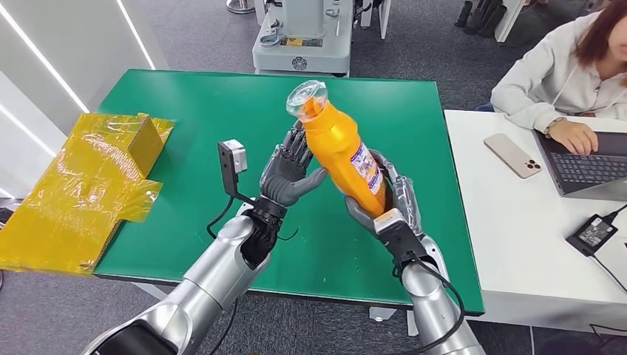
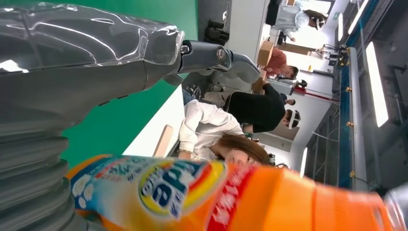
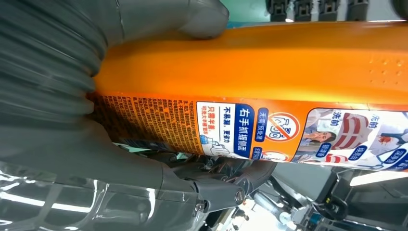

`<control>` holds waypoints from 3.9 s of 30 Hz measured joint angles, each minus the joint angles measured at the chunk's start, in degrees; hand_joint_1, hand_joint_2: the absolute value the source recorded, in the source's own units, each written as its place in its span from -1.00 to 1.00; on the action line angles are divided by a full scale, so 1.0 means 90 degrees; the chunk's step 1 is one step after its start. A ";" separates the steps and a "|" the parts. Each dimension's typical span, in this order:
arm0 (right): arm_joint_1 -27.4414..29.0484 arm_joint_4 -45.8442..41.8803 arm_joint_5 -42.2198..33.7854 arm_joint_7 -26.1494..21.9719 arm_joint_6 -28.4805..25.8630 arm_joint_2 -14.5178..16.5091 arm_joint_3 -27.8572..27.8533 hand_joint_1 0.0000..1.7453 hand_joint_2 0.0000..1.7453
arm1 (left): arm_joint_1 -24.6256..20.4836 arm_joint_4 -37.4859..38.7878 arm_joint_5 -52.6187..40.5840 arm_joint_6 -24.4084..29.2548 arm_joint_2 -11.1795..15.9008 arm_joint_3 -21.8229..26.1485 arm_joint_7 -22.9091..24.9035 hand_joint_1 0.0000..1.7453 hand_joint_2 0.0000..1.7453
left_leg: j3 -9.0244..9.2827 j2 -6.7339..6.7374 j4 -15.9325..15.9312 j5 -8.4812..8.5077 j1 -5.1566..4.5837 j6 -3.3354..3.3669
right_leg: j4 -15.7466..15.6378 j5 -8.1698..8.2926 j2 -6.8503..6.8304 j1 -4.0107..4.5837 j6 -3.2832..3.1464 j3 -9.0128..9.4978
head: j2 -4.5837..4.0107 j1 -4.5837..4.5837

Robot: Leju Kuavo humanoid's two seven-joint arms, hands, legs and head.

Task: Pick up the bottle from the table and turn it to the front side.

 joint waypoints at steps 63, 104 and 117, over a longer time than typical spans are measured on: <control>-0.0136 0.1115 0.0715 0.0229 -0.0287 -0.0080 -0.0161 1.00 1.00 | -0.0217 0.0520 -0.0049 0.0393 -0.0188 0.0031 0.0104 -1.00 1.00 | -0.0007 -0.0001 0.0002 0.0000 0.0000 0.0000 | 0.0000 0.0001 -0.0001 0.0000 0.0002 -0.0007 | 0.0000 0.0000; -0.0223 0.0736 0.1096 0.0124 -0.0368 -0.0078 0.0005 1.00 1.00 | -0.0324 0.0503 0.0359 -0.0136 -0.0460 -0.0003 0.0115 1.00 1.00 | -0.0008 -0.0001 0.0003 0.0000 0.0000 0.0000 | 0.0000 0.0002 0.0000 0.0000 0.0002 -0.0008 | 0.0000 0.0000; -0.0263 0.0840 0.1169 0.0141 -0.0489 -0.0063 -0.0019 1.00 1.00 | -0.0337 0.0487 0.0684 -0.0321 -0.0498 -0.0005 0.0263 1.00 1.00 | -0.0007 0.0000 0.0003 0.0000 0.0000 0.0000 | 0.0000 0.0002 0.0000 0.0000 0.0002 -0.0008 | 0.0000 0.0000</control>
